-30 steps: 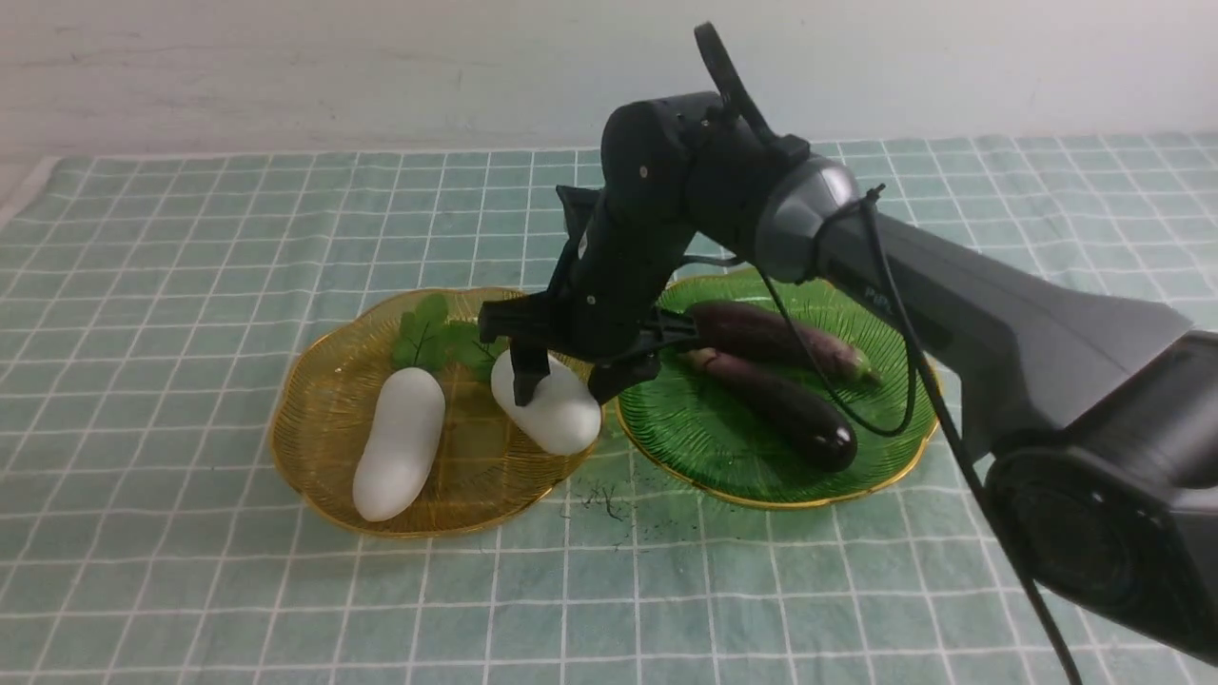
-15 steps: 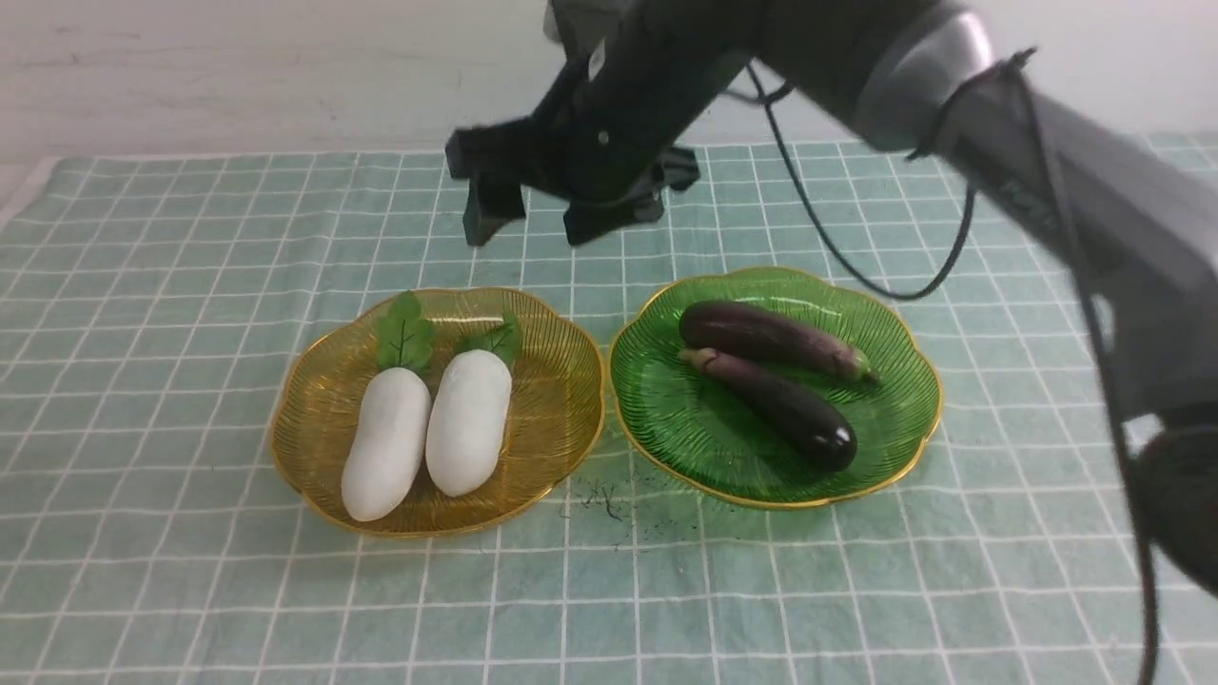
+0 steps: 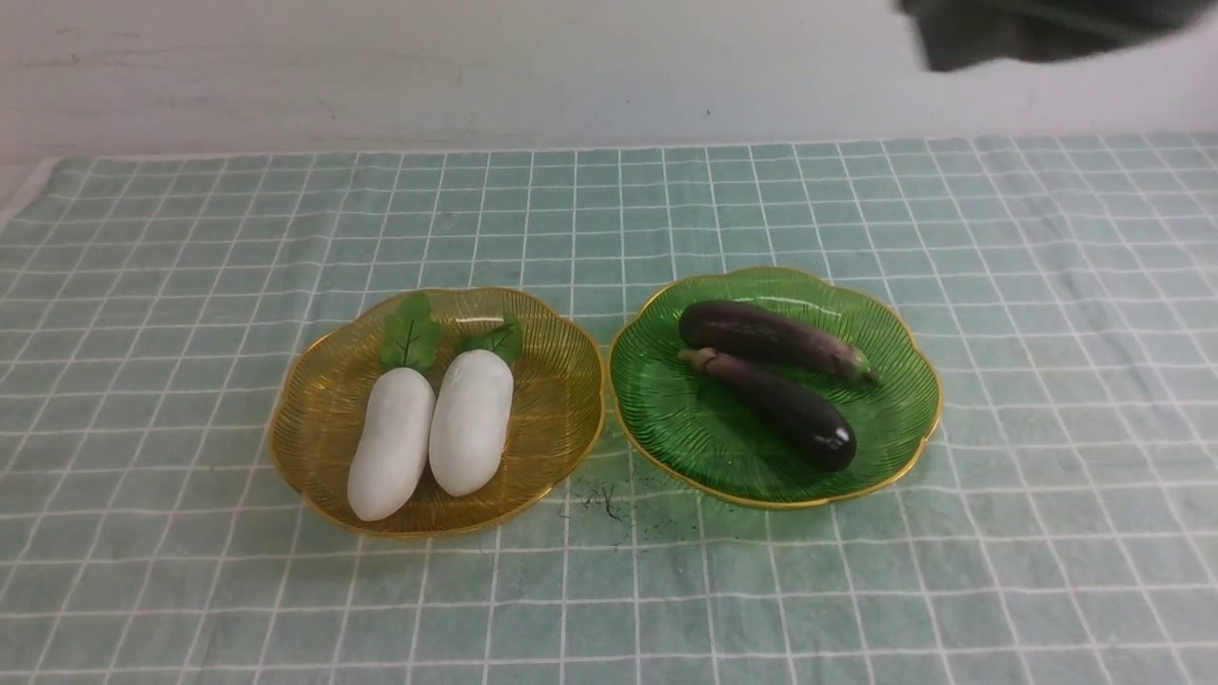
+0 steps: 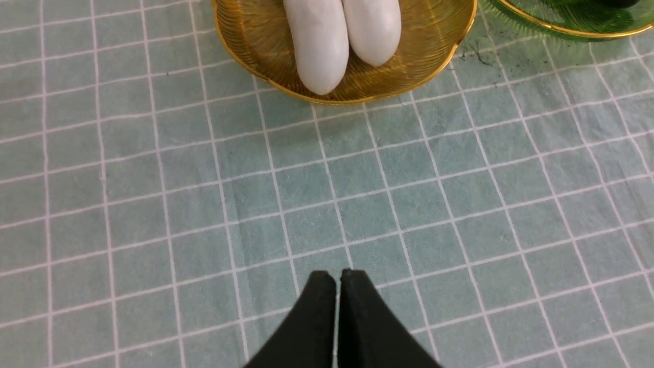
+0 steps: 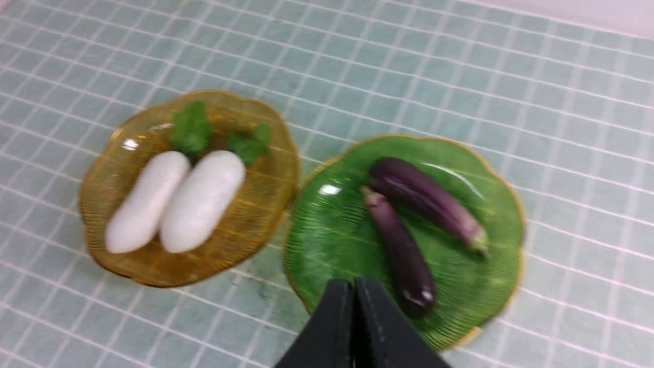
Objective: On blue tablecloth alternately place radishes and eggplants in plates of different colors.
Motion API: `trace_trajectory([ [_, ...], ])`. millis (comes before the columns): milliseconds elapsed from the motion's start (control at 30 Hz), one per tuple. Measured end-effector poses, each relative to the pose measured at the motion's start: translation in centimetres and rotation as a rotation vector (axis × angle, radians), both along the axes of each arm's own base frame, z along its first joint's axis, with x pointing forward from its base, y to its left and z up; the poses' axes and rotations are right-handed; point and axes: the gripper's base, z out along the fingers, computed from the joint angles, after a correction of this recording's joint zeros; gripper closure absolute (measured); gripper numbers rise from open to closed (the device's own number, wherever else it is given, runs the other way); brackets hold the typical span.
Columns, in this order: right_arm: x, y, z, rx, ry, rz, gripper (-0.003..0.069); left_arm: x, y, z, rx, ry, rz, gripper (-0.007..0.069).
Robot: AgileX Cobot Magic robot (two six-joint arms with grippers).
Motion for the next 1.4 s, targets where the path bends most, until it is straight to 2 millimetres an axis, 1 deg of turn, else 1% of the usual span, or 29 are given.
trace_trajectory([
  [33, -2.3, -2.1, 0.1, 0.031, -0.063, -0.024, 0.0672, 0.2, -0.1, -0.1, -0.010, -0.017, -0.004, 0.0632],
  [67, -3.9, -3.5, -0.2, 0.056, -0.115, -0.036, 0.0673, 0.4, -0.2, -0.1, -0.019, -0.027, -0.006, 0.0632],
  [133, -6.4, -5.6, -1.1, 0.111, -0.218, -0.045, 0.0673, 0.7, -0.4, -0.3, -0.033, -0.051, -0.009, 0.0632],
  [167, -7.7, -6.7, -2.4, 0.140, -0.282, -0.047, 0.0673, 0.9, -0.5, -0.5, -0.042, -0.066, -0.011, 0.0632],
  [200, -9.3, -7.9, -2.8, 0.194, -0.379, -0.034, 0.0673, 1.1, -0.6, -0.6, -0.048, -0.075, -0.012, 0.0632],
  [233, -11.4, -9.3, -4.3, 0.256, -0.504, -0.014, 0.0674, 1.2, -0.6, -0.8, -0.053, -0.082, -0.013, 0.0632],
  [267, -12.4, -10.1, -5.2, 0.281, -0.574, -0.003, 0.0674, 1.4, -0.7, -1.1, -0.060, -0.085, -0.015, 0.0632],
  [300, -12.7, -10.2, -5.4, 0.296, -0.583, 0.001, 0.0674, 1.4, -0.7, -1.1, -0.061, -0.084, -0.015, 0.0632],
  [333, -14.6, -11.5, -7.4, 0.355, -0.680, 0.018, 0.0674, 1.6, -0.9, -1.4, -0.072, -0.081, -0.018, 0.0632],
  [367, -15.5, -12.1, -8.6, 0.389, -0.720, 0.019, 0.0674, 1.7, -1.0, -1.7, -0.087, -0.075, -0.022, 0.0632],
  [400, -15.9, -12.4, -9.1, 0.409, -0.731, 0.016, 0.0674, 1.7, -1.1, -1.7, -0.092, -0.075, -0.023, 0.0632],
  [433, -17.0, -13.4, -11.0, 0.433, -0.789, 0.003, 0.0674, 2.0, -1.3, -2.1, -0.115, -0.091, -0.025, 0.0632],
  [467, -17.6, -13.9, -12.1, 0.449, -0.820, -0.004, 0.0674, 2.3, -1.4, -2.5, -0.125, -0.103, -0.024, 0.0632],
  [533, -18.1, -14.4, -13.6, 0.440, -0.870, -0.006, 0.0674, 2.6, -1.6, -3.0, -0.142, -0.120, -0.024, 0.0632],
  [600, -18.2, -14.5, -14.0, 0.435, -0.879, -0.009, 0.0674, 2.8, -1.7, -3.3, -0.151, -0.124, -0.023, 0.0632],
  [667, -18.0, -14.5, -14.6, 0.424, -0.881, -0.018, 0.0674, 3.0, -1.8, -4.1, -0.178, -0.128, -0.023, 0.0632],
  [767, -17.9, -14.3, -14.6, 0.413, -0.890, -0.012, 0.0674, 2.9, -1.8, -4.7, -0.192, -0.157, -0.020, 0.0632],
  [900, -17.8, -14.3, -14.6, 0.395, -0.897, -0.009, 0.0674, 1.9, -1.6, -5.5, -0.227, -0.213, -0.020, 0.0632],
  [1033, -17.8, -14.3, -14.6, 0.379, -0.907, -0.006, 0.0674, -0.4, -0.9, -6.6, -0.253, -0.296, -0.024, 0.0632],
  [1233, -17.8, -14.3, -14.5, 0.379, -0.910, -0.003, 0.0674, -1.9, -0.5, -6.5, -0.275, -0.375, -0.030, 0.0632],
  [1400, -17.8, -14.3, -14.5, 0.380, -0.910, -0.002, 0.0674, -1.9, -0.5, -6.5, -0.277, -0.379, -0.031, 0.0632],
])
